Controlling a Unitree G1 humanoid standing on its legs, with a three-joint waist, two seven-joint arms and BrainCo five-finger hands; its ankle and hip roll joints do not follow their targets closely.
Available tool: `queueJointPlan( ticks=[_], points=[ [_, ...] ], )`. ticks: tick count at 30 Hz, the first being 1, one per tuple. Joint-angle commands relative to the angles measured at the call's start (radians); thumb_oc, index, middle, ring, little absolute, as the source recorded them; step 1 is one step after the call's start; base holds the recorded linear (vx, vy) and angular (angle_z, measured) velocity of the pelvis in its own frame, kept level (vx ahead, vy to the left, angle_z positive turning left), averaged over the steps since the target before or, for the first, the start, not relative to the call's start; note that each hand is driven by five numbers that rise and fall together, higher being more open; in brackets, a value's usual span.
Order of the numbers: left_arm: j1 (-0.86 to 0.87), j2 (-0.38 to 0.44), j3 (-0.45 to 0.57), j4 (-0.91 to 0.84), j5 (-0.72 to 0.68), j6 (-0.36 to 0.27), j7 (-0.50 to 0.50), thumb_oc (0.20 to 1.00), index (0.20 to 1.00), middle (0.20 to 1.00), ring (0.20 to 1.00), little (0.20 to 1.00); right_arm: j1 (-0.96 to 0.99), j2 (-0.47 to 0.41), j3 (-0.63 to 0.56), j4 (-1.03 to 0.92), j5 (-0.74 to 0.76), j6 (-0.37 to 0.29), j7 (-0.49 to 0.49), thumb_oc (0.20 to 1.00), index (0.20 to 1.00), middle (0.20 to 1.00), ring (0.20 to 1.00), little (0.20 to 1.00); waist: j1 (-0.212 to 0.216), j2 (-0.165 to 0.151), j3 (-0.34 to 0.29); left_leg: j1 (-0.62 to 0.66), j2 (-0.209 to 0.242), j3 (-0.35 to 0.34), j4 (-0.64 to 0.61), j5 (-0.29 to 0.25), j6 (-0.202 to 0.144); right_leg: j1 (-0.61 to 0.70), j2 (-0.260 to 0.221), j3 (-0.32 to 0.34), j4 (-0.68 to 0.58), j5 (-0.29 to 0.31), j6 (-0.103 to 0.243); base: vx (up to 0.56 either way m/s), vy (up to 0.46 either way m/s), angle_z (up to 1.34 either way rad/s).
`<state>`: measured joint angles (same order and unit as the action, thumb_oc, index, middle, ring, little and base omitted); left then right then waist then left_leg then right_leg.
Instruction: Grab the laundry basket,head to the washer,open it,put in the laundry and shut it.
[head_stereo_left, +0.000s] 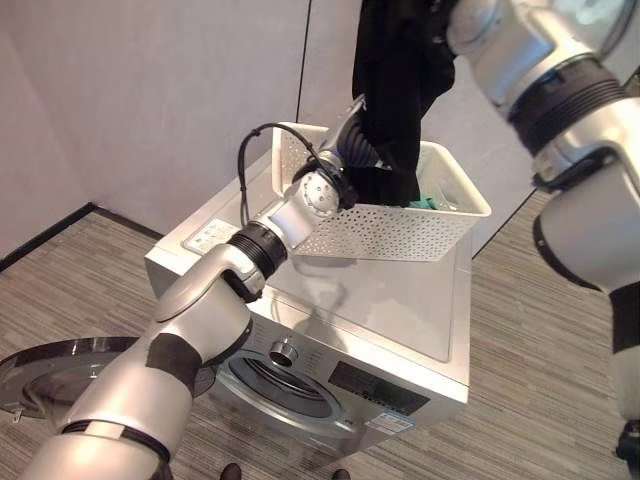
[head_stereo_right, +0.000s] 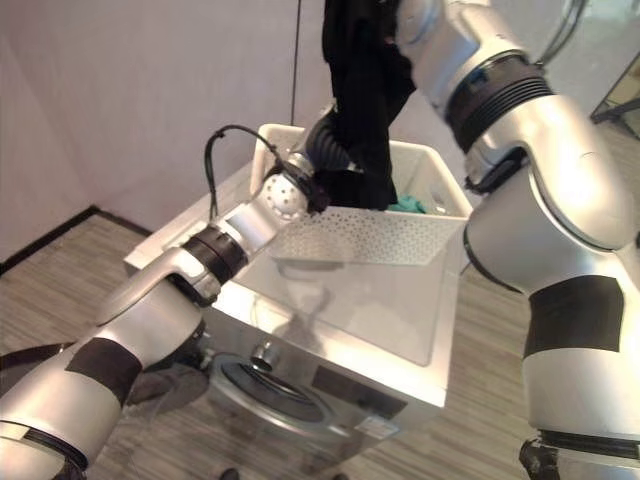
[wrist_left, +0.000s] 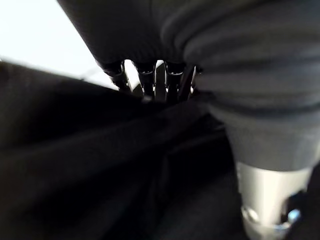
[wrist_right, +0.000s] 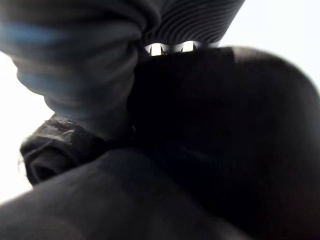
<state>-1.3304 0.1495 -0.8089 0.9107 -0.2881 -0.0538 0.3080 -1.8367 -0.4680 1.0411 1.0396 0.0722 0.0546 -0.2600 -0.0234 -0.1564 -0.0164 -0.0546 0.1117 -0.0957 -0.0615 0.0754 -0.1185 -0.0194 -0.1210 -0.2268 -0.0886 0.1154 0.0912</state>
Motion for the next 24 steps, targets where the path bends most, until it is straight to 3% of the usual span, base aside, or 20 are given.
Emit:
queueJointPlan(
  ticks=[1,2,7,20,21,23,24],
  points=[
    [-0.12,-0.015,0.051,0.082,-0.175,-0.098,-0.005,0.432,0.432,0.432,0.432,0.432,-0.188,0.003,-0.031,0.098,0.072,-0.038,-0.072,0.2,0.2,0.2,0.2,0.2,-0.003,0.022,-0.01,0.095,0.021,0.054,-0.016,-0.148,0.023,0.082,-0.022,-0.014,0.001,-0.147,0.044,0.05,-0.012,-0.03],
    [-0.103,-0.02,0.064,0.085,-0.189,-0.099,-0.001,0.2,0.2,0.2,0.2,0.2,-0.186,0.007,-0.04,0.093,0.07,-0.042,-0.079,0.2,0.2,0.2,0.2,0.2,-0.009,0.024,-0.012,0.101,0.021,0.059,-0.017,-0.148,0.023,0.082,-0.022,-0.008,0.001,-0.147,0.044,0.05,-0.01,-0.13],
    [-0.071,-0.029,0.09,0.09,-0.229,-0.11,0.005,0.2,0.2,0.2,0.2,0.2,-0.183,0.011,-0.039,0.085,0.069,-0.041,-0.077,0.2,0.2,0.2,0.2,0.2,-0.02,0.026,-0.015,0.112,0.023,0.073,-0.021,-0.148,0.022,0.08,-0.019,0.007,0.001,-0.145,0.044,0.02,-0.01,-0.25],
    [0.01,0.053,0.158,0.013,-0.226,-0.155,0.023,0.2,0.2,0.2,0.2,0.2,-0.12,-0.029,-0.118,0.032,0.136,-0.099,-0.097,0.2,0.2,0.2,0.2,0.2,-0.036,0.034,-0.015,0.131,0.028,0.107,-0.026,-0.148,0.02,0.079,-0.015,0.029,0.001,-0.144,0.043,0.01,-0.01,-0.09],
    [0.005,0.063,0.16,0.01,-0.227,-0.161,0.024,0.2,0.2,0.2,0.2,0.2,-0.11,-0.034,-0.126,0.019,0.16,-0.109,-0.095,0.539,0.539,0.539,0.539,0.539,-0.037,0.036,-0.015,0.133,0.028,0.108,-0.026,-0.147,0.02,0.079,-0.015,0.029,0.001,-0.143,0.044,0.0,-0.007,-0.09],
    [0.003,0.07,0.162,0.01,-0.227,-0.162,0.025,0.2,0.2,0.2,0.2,0.2,-0.102,-0.037,-0.131,0.015,0.173,-0.114,-0.088,1.0,1.0,1.0,1.0,1.0,-0.037,0.036,-0.015,0.134,0.028,0.111,-0.026,-0.148,0.02,0.079,-0.015,0.03,0.001,-0.143,0.044,0.0,-0.003,-0.05],
    [0.0,0.078,0.166,0.01,-0.227,-0.163,0.025,0.2,0.2,0.2,0.2,0.2,-0.092,-0.038,-0.136,0.008,0.206,-0.122,-0.072,1.0,1.0,1.0,1.0,1.0,-0.038,0.037,-0.015,0.135,0.029,0.115,-0.026,-0.148,0.02,0.079,-0.015,0.032,0.001,-0.141,0.045,0.0,0.0,0.0]
  ],
)
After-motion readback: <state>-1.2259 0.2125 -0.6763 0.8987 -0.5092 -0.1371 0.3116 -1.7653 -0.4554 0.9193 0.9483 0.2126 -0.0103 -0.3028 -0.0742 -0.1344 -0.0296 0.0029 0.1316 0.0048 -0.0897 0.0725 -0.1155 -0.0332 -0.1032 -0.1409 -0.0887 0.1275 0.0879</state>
